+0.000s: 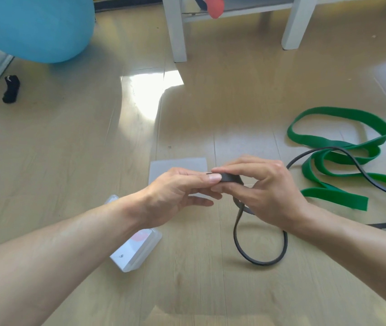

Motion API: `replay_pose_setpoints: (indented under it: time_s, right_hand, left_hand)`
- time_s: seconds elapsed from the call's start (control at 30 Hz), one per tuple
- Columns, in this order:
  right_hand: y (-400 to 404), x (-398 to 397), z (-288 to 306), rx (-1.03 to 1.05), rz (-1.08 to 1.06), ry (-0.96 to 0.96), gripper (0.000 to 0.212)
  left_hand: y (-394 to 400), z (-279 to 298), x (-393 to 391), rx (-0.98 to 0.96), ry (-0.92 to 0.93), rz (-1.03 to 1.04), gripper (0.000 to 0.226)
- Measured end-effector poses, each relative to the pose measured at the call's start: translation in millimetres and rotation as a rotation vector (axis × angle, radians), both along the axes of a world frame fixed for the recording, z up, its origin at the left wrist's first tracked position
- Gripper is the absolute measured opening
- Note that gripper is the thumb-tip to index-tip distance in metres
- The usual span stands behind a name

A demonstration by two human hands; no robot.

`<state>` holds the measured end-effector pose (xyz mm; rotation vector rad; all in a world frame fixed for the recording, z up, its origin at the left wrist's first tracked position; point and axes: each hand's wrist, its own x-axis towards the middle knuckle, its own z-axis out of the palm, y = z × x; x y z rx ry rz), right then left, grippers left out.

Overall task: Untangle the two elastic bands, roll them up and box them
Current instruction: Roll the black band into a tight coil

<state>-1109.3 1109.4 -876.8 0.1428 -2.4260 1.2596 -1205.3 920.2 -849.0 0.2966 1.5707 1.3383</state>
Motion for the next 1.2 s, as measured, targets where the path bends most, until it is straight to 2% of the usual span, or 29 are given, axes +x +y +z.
replay_pose_setpoints:
  time_s: [0.1, 0.17, 0.23, 0.3, 0.37, 0.43, 0.57, 0.67, 0.73, 0.83, 1.0, 1.1, 1.2]
  right_hand:
    - [-1.7, -2.9, 4.2, 0.083, -0.013, 0.012, 0.016]
    - [0.3, -6.8, 5.5, 0.243, -0.004, 0.038, 0.012]
    - [1.2, -10.1, 6.2, 0.346, 0.0, 0.06, 0.009]
    - [-0.5, -11.0, 6.4, 0.384, 0.014, 0.091, 0.007]
    - [-3.5, -8.9, 4.7, 0.381, 0.03, 0.122, 0.013]
    - [-4.1, -5.3, 2.1, 0.303, 0.027, 0.11, 0.019]
    - [-2.0, 2.2, 2.0, 0.075, 0.0, 0.009, 0.028]
    - [-3.1, 1.8, 8.0, 0.026, 0.007, -0.024, 0.023]
    - [-3.5, -1.0, 11.6, 0.085, -0.014, -0.015, 0.015]
    - [-2.3, -5.1, 10.5, 0.255, -0.004, 0.027, 0.009]
    - [-2.3, -5.6, 11.0, 0.317, 0.03, 0.058, 0.015]
    - [-2.8, -5.3, 13.3, 0.293, 0.028, 0.062, 0.015]
    - [-3.9, -2.6, 12.6, 0.287, 0.045, 0.088, 0.019]
  left_hand:
    - [0.7, 0.9, -0.2, -0.032, -0.017, -0.021, 0.042]
    - [3.5, 5.3, 0.7, -0.113, 0.092, -0.03, 0.037]
    - [6.8, 8.5, 2.8, -0.205, 0.234, 0.011, 0.041]
    - [8.3, 8.3, 6.2, -0.264, 0.326, 0.022, 0.044]
    - [7.0, 7.7, 8.3, -0.276, 0.356, -0.007, 0.033]
    - [5.1, 9.0, 7.7, -0.24, 0.351, -0.03, 0.024]
    - [0.5, 7.6, 6.3, -0.065, 0.139, -0.103, 0.035]
    - [-0.3, 6.9, 4.2, -0.016, 0.033, -0.091, 0.044]
    - [1.1, 7.6, 4.1, -0.031, 0.003, -0.089, 0.052]
    - [6.0, 13.2, 7.5, -0.118, 0.078, -0.099, 0.043]
    - [7.6, 13.3, 12.0, -0.193, 0.28, -0.084, 0.026]
    - [3.8, 12.2, 12.3, -0.126, 0.23, -0.056, 0.022]
    - [3.7, 14.3, 13.8, -0.1, 0.212, -0.095, 0.03]
